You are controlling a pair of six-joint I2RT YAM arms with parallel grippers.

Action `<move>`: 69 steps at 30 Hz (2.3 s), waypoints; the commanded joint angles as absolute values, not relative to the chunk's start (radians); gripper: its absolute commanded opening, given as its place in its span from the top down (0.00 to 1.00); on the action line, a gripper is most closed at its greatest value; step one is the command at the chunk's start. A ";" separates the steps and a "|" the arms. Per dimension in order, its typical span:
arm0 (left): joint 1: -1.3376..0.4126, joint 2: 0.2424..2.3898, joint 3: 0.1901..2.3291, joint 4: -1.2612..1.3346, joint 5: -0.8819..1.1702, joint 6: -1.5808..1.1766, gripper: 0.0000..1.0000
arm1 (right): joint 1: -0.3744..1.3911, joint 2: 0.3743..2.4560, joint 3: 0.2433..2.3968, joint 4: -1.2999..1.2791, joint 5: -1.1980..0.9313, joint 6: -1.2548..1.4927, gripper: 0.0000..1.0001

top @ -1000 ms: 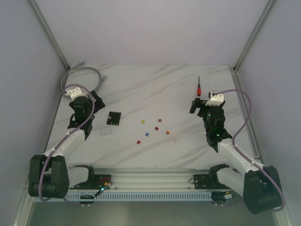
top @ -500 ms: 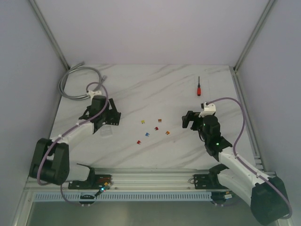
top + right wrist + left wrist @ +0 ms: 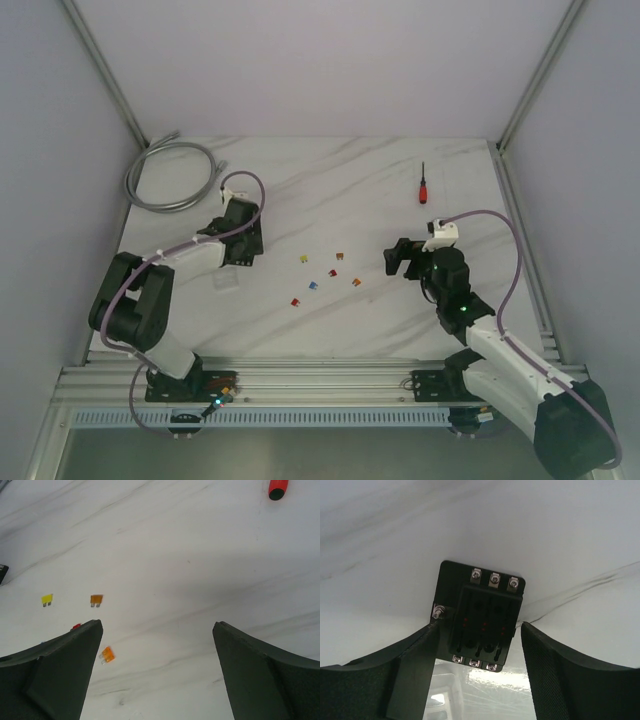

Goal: Snap on the fuse box
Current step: Move the fuse box base at the center of the board.

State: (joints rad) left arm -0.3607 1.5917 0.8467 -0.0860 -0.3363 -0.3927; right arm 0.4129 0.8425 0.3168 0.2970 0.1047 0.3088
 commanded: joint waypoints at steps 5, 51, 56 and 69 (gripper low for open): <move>-0.388 1.635 0.886 -0.139 -0.329 -0.371 0.34 | 0.419 0.861 0.308 0.351 0.089 0.334 0.00; -0.820 1.787 0.940 -0.115 -0.298 -0.955 0.23 | 0.595 1.075 0.459 0.219 0.106 0.342 0.07; -0.809 1.734 0.874 -0.114 -0.319 -0.991 0.22 | 0.656 1.183 0.563 0.091 0.152 0.350 0.17; -0.808 1.532 0.809 -0.101 -0.283 -1.003 0.06 | 0.761 1.449 0.778 -0.167 0.390 0.427 0.29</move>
State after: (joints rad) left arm -0.8108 1.6123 0.8345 -0.0544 -0.2909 -1.0008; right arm 0.7559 1.4143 0.7429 -0.0792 0.2932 0.3828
